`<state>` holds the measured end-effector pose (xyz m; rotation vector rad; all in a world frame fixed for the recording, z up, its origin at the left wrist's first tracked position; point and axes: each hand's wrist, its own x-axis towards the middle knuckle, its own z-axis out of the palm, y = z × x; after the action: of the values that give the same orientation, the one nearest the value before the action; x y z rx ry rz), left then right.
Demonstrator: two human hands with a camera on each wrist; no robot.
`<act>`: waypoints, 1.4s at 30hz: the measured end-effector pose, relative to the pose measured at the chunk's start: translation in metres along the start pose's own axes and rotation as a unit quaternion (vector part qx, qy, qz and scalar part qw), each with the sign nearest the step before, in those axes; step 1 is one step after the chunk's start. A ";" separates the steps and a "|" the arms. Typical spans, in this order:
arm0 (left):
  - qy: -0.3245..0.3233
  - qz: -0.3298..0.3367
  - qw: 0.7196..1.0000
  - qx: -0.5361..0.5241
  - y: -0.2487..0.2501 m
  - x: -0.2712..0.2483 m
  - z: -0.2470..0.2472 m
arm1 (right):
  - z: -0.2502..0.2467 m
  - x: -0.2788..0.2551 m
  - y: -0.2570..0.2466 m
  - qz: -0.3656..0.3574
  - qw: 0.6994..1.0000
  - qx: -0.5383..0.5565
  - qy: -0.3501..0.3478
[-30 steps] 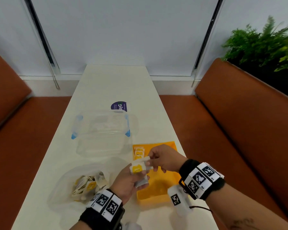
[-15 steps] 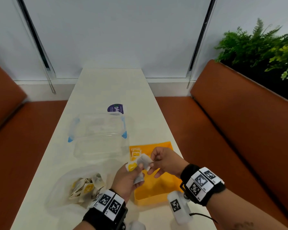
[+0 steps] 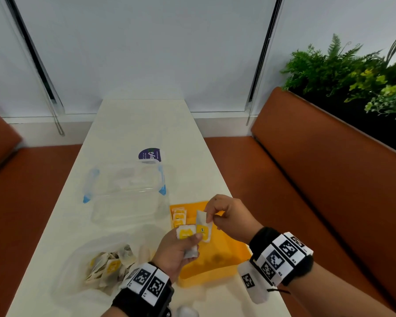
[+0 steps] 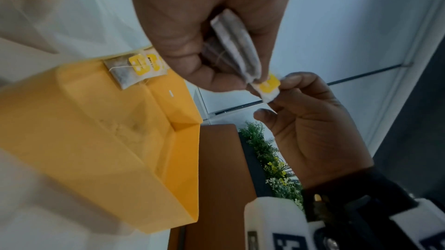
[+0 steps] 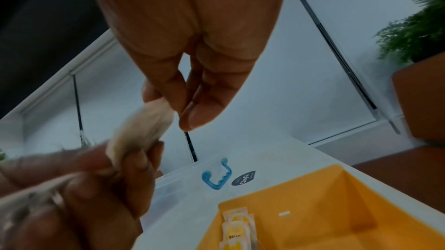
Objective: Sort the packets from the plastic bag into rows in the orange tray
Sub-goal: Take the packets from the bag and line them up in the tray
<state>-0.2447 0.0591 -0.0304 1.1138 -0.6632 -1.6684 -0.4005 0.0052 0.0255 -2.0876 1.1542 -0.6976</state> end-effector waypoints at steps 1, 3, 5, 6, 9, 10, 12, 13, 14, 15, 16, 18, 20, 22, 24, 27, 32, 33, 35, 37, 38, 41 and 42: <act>0.003 0.013 1.000 0.012 0.000 0.000 -0.001 | -0.002 -0.002 -0.002 0.010 1.000 0.002 0.004; 0.009 0.035 0.999 0.034 0.002 0.000 -0.002 | -0.004 -0.004 -0.003 0.042 0.999 0.020 0.000; 0.019 0.056 0.996 0.061 0.004 0.000 -0.003 | -0.004 -0.005 -0.003 0.077 0.996 0.048 -0.020; 0.027 0.067 0.994 0.077 0.004 0.001 -0.003 | -0.004 -0.005 -0.002 0.095 0.993 0.057 -0.035; 0.061 0.093 0.988 0.104 0.007 0.001 -0.005 | 0.001 -0.007 0.001 0.139 0.983 0.096 -0.077; 0.073 0.103 0.987 0.104 0.008 0.001 -0.006 | 0.002 -0.008 0.002 0.153 0.980 0.097 -0.088; 0.082 0.127 0.981 0.121 0.014 -0.001 -0.007 | 0.005 -0.009 0.003 0.169 0.976 0.075 -0.115; 0.078 0.139 0.977 0.140 0.017 -0.002 -0.007 | 0.007 -0.009 0.003 0.168 0.975 0.059 -0.129; 0.072 0.152 0.973 0.161 0.020 -0.003 -0.007 | 0.009 -0.009 0.003 0.162 0.976 0.041 -0.137; 0.066 0.162 0.968 0.182 0.023 -0.003 -0.008 | 0.011 -0.009 0.003 0.152 0.979 0.021 -0.137; 0.063 0.172 0.962 0.203 0.026 -0.004 -0.008 | 0.013 -0.009 0.001 0.140 0.981 0.004 -0.132; 0.057 0.192 0.949 0.242 0.032 -0.003 -0.010 | 0.014 -0.009 -0.005 0.119 0.985 -0.009 -0.125; 0.054 0.207 0.935 0.283 0.037 -0.002 -0.011 | 0.015 -0.008 -0.010 0.107 0.987 0.015 -0.121; 0.053 0.215 0.918 0.330 0.041 -0.002 -0.010 | 0.014 -0.006 -0.013 0.094 0.987 0.054 -0.116; 0.049 0.228 0.904 0.357 0.042 -0.003 -0.008 | 0.014 -0.004 -0.013 0.089 0.987 0.079 -0.107; 0.057 0.246 0.919 0.302 0.040 -0.004 -0.006 | 0.015 -0.003 -0.013 0.100 0.987 0.089 -0.085; 0.116 0.181 0.954 0.209 0.029 0.005 -0.017 | 0.009 -0.004 -0.010 0.127 0.979 0.159 0.013; 0.107 0.140 0.967 0.186 0.026 0.007 -0.018 | 0.008 -0.004 -0.009 0.131 0.977 0.165 0.024; 0.071 0.073 0.982 0.160 0.019 0.006 -0.016 | 0.009 -0.003 -0.007 0.136 0.979 0.153 0.011; 0.041 0.044 0.988 0.142 0.015 0.003 -0.013 | 0.010 -0.002 -0.010 0.142 0.984 0.108 -0.021; 0.034 0.039 0.989 0.137 0.015 0.001 -0.011 | 0.011 -0.003 -0.011 0.143 0.986 0.086 -0.028; 0.041 0.037 0.987 0.152 0.013 0.001 -0.011 | 0.009 -0.004 -0.016 0.135 0.988 0.065 -0.028; 0.047 0.032 0.985 0.161 0.012 0.002 -0.012 | 0.009 -0.004 -0.017 0.133 0.989 0.060 -0.029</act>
<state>-0.2292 0.0536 -0.0266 1.3743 -0.9195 -1.4775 -0.3868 0.0180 0.0317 -1.7997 1.2932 -0.5615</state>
